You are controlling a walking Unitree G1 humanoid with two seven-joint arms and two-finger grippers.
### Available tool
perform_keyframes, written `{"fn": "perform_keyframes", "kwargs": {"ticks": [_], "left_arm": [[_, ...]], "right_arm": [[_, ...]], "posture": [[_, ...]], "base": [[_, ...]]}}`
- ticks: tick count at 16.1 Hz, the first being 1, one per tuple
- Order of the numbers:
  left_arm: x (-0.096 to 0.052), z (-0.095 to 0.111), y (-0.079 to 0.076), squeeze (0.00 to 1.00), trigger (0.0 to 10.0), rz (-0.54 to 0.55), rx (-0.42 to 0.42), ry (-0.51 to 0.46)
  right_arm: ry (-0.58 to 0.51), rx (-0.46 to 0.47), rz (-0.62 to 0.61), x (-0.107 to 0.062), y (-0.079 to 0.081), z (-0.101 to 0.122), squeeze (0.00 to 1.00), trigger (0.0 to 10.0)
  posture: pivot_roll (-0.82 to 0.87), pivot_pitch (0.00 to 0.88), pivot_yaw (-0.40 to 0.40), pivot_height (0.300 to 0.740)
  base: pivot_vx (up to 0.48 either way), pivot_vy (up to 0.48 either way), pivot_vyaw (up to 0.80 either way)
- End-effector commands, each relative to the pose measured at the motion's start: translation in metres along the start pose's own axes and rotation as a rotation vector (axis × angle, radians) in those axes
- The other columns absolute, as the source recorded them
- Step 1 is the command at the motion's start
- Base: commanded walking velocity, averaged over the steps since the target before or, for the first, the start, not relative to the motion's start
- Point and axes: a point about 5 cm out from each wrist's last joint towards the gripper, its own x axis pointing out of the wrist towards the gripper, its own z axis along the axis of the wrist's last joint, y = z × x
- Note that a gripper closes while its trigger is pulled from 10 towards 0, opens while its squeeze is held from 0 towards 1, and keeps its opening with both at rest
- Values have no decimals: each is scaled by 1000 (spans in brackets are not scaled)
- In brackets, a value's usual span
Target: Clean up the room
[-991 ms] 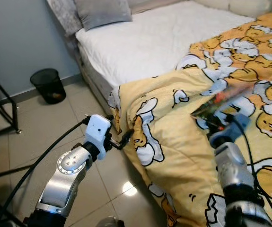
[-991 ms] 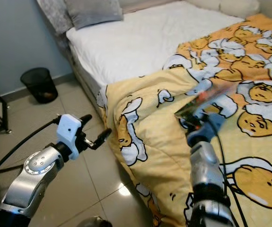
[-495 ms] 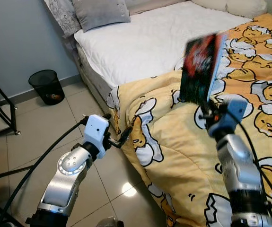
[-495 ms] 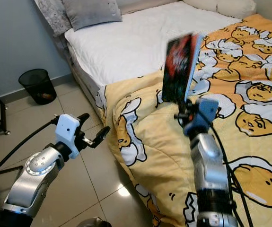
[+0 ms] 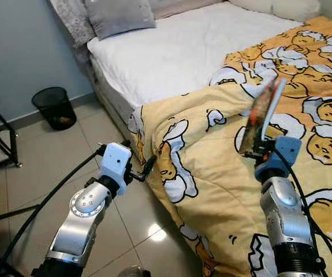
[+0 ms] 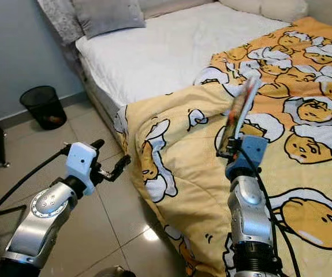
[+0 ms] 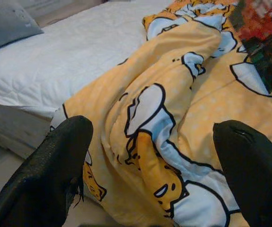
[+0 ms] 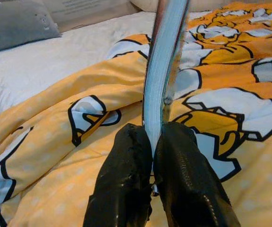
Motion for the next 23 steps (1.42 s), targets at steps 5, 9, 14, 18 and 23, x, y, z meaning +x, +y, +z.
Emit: {"fn": "perform_keyframes", "kwargs": {"ticks": [5,9,14,18,23], "left_arm": [[3,1,0,0,10000,-13,27,0],[3,4,-9,0,10000,-136,25,11],[2,5,-9,0,10000,-323,43,49],[13,21,14,510,10000,-211,-258,-90],[32,34,32,1000,10000,-353,-584,-193]], "right_arm": [[34,-203,37,14,-10,31,0,10000],[57,-269,45,22,-7,44,0,10000],[76,-252,102,29,6,43,0,10000],[-36,-80,329,25,18,66,0,10000],[-158,96,655,5,25,99,0,10000]], "posture": [[-62,0,83,740],[-56,0,73,740],[-27,0,52,740],[-38,0,68,740],[-54,0,75,740]], "base": [[0,0,0],[0,0,0],[0,0,0],[0,0,0],[0,0,0]]}}
